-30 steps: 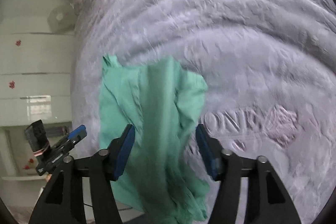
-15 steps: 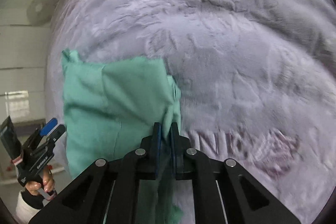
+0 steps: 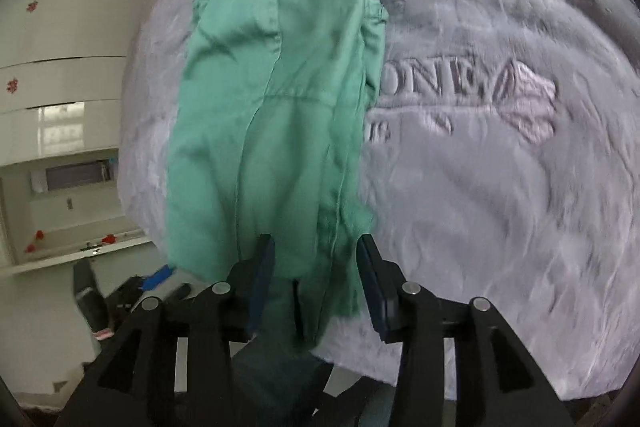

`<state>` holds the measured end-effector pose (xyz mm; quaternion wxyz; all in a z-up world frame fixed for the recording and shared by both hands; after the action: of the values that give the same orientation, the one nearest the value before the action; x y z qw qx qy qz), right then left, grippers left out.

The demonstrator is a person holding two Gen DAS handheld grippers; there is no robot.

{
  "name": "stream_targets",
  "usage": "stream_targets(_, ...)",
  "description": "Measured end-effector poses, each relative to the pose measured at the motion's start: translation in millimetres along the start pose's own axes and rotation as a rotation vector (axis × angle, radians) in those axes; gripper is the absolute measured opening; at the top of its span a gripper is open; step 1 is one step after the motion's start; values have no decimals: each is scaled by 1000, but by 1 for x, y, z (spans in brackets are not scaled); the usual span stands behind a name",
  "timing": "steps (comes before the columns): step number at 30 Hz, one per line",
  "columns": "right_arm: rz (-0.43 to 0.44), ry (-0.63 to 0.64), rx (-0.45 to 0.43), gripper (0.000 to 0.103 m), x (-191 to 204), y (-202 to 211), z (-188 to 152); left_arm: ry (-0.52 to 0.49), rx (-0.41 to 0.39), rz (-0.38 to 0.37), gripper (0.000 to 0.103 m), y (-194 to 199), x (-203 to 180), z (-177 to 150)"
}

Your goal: Fold large clothes

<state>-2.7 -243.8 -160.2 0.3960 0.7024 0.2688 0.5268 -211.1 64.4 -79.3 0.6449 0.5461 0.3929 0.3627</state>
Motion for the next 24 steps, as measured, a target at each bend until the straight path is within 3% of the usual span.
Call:
stream_targets(3,10,-28,-59,47,-5,16,-21,-17,-76,26,57,-11,-6,17)
stream_targets(6,-17,-47,-100,47,-12,39,-60,25,-119,57,61,-17,13,26)
stream_targets(8,-10,-55,-112,47,-9,45,-78,50,-143,25,73,-19,28,27)
stream_targets(11,-59,-45,-123,47,-1,36,-92,15,-157,-2,74,-25,35,25)
stream_targets(12,-68,-53,-131,44,0,30,-94,-14,-162,6,74,-27,33,24)
stream_targets(14,-109,-75,-137,9,-5,19,-98,-48,-163,8,74,-29,30,24)
stream_targets(17,-121,-168,-127,8,-23,-7,-98,-72,-138,-13,74,-29,29,21)
stream_targets(21,-54,-278,-103,7,-41,-18,-107,-142,-85,49,74,-12,45,-6)
stream_targets(24,-32,-249,-146,9,-34,10,-115,-47,-87,16,74,8,66,-10)
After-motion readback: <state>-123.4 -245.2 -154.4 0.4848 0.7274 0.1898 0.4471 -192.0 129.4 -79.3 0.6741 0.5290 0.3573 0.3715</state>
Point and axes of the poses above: each gripper's, at about its wrist camera, not at the fingertips, and y roughly against the way its jaws point, x to its left, z to its top, the point moved 6 cm from there along -y, roughly the way its jaws point, and after that the axes turned 7 degrees about -z, right-handed, at the moved point
